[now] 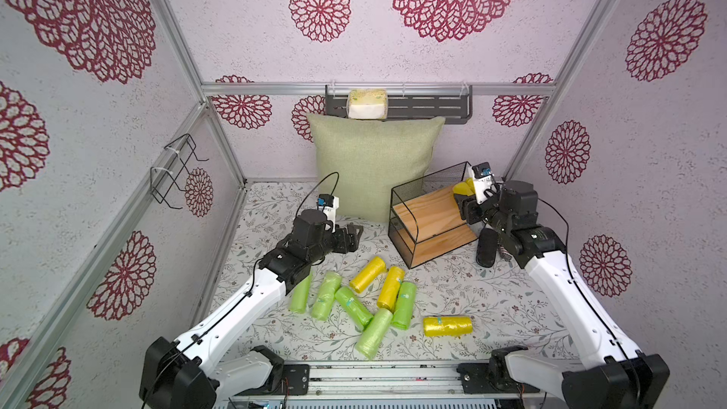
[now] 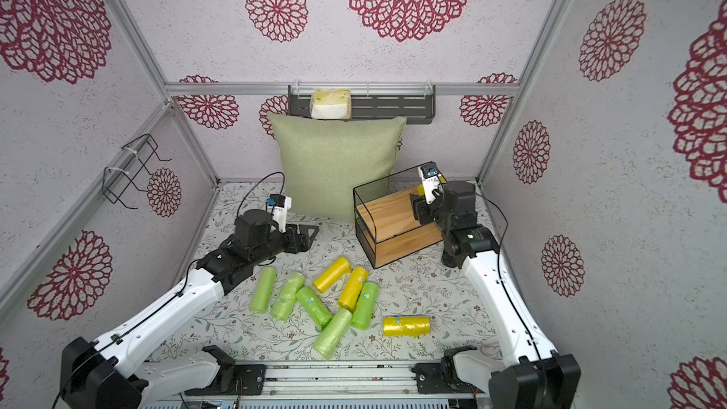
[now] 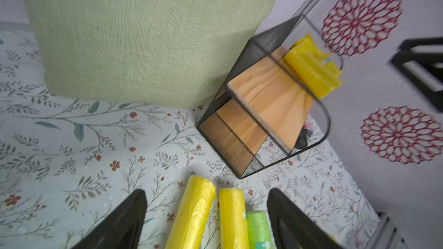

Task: Sort the rolls of trash bags by color and place them on the shelf
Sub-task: Place the roll of trash bags on the shelf, then pick up the roll of trash bags from the center of the board.

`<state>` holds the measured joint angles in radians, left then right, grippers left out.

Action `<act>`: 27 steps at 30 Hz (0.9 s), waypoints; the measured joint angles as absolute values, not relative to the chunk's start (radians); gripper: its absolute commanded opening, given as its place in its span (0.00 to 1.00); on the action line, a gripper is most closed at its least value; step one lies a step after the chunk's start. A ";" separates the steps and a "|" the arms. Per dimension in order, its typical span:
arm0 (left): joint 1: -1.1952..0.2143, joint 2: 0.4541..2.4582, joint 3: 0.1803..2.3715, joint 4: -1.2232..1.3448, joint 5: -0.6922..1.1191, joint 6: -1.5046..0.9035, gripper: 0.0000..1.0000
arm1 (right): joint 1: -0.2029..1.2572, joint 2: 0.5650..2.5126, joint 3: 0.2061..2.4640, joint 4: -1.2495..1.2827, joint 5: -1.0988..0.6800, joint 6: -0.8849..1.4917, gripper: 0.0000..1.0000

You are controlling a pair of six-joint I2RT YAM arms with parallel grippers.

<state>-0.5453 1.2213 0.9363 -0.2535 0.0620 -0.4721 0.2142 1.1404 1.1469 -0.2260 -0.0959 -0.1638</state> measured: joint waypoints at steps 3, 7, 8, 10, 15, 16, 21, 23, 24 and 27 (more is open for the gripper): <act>-0.574 1.325 0.921 -0.283 0.070 -0.427 0.84 | 0.217 1.099 1.105 -0.198 -0.172 -0.112 0.71; -0.615 1.499 0.960 -0.353 0.092 -0.366 0.85 | 0.224 1.082 1.070 -0.191 -0.243 -0.065 0.73; -0.621 1.540 0.977 -0.370 0.100 -0.352 0.85 | 0.226 1.076 1.061 -0.191 -0.257 -0.057 0.73; -0.630 1.609 1.007 -0.391 0.116 -0.328 0.85 | 0.226 1.065 1.046 -0.190 -0.274 -0.049 0.73; -0.637 1.731 1.073 -0.412 0.146 -0.286 0.85 | 0.228 1.046 1.011 -0.179 -0.285 -0.048 0.73; -0.638 1.748 1.084 -0.411 0.150 -0.280 0.84 | 0.228 1.045 1.003 -0.177 -0.285 -0.048 0.73; -0.642 1.813 1.118 -0.400 0.165 -0.271 0.78 | 0.228 1.044 0.976 -0.176 -0.285 -0.041 0.73; -0.644 1.838 1.129 -0.397 0.167 -0.269 0.75 | 0.228 1.044 0.972 -0.176 -0.284 -0.041 0.73; -0.644 1.850 1.134 -0.395 0.167 -0.267 0.72 | 0.228 1.044 0.972 -0.176 -0.284 -0.041 0.73; -0.644 1.876 1.142 -0.389 0.168 -0.264 0.63 | 0.228 1.044 0.972 -0.176 -0.284 -0.041 0.73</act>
